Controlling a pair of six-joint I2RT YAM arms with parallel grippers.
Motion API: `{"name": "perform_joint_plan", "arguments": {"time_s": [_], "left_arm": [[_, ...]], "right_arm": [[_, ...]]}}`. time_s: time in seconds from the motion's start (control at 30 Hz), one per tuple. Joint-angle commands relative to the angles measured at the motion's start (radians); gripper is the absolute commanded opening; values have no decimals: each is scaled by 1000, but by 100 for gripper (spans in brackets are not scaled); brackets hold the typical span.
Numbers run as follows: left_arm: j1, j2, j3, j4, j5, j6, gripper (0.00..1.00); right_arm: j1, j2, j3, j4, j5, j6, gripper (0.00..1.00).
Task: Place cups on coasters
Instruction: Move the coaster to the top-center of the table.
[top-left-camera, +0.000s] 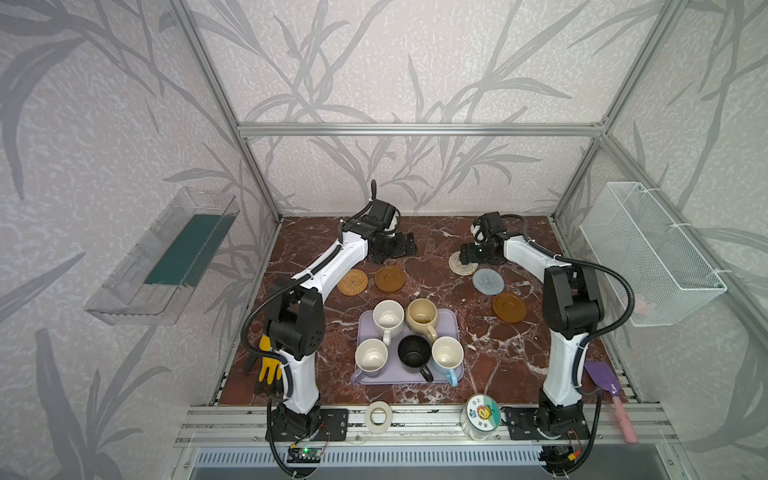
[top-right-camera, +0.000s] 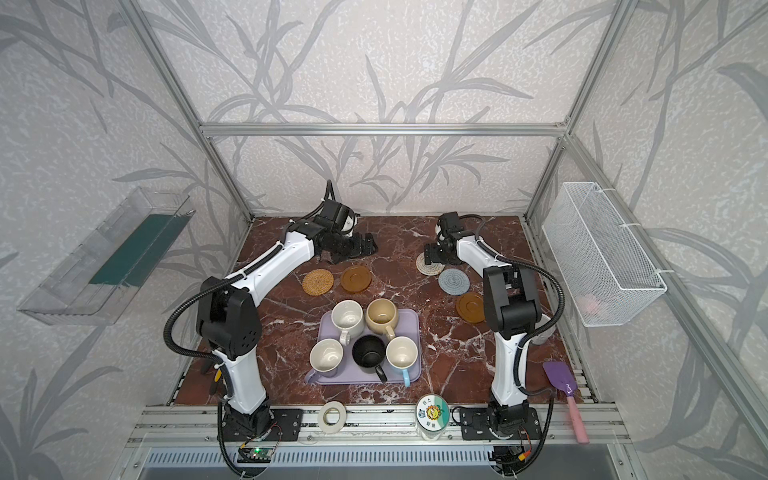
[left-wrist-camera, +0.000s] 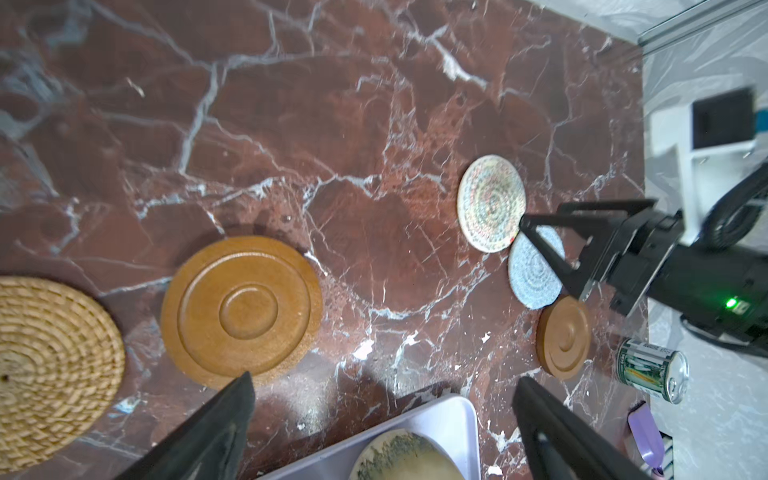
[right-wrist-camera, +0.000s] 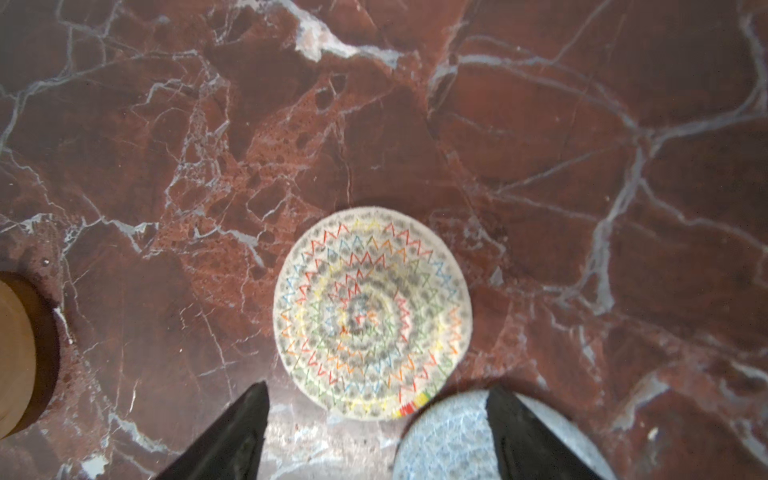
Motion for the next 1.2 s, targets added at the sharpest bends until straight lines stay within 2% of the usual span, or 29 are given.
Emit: {"name": "perform_joint_plan", "arguments": {"time_s": [0.0, 0.47, 0.7, 0.97, 1.17], "left_arm": [[-5, -7, 2, 59, 41, -44, 99], [-23, 41, -10, 86, 83, -64, 99], [-24, 39, -13, 82, 72, -57, 99], [-23, 29, -30, 80, 67, -55, 99], [-22, 25, -39, 81, 57, -49, 99]], "right_arm": [[-7, 56, 69, -76, -2, -29, 80], [-30, 221, 257, -216, 2, -47, 74], [-27, 270, 320, -272, -49, -61, 69], [20, 288, 336, -323, -46, -119, 60], [93, 295, 334, -354, 5, -176, 59]]}}
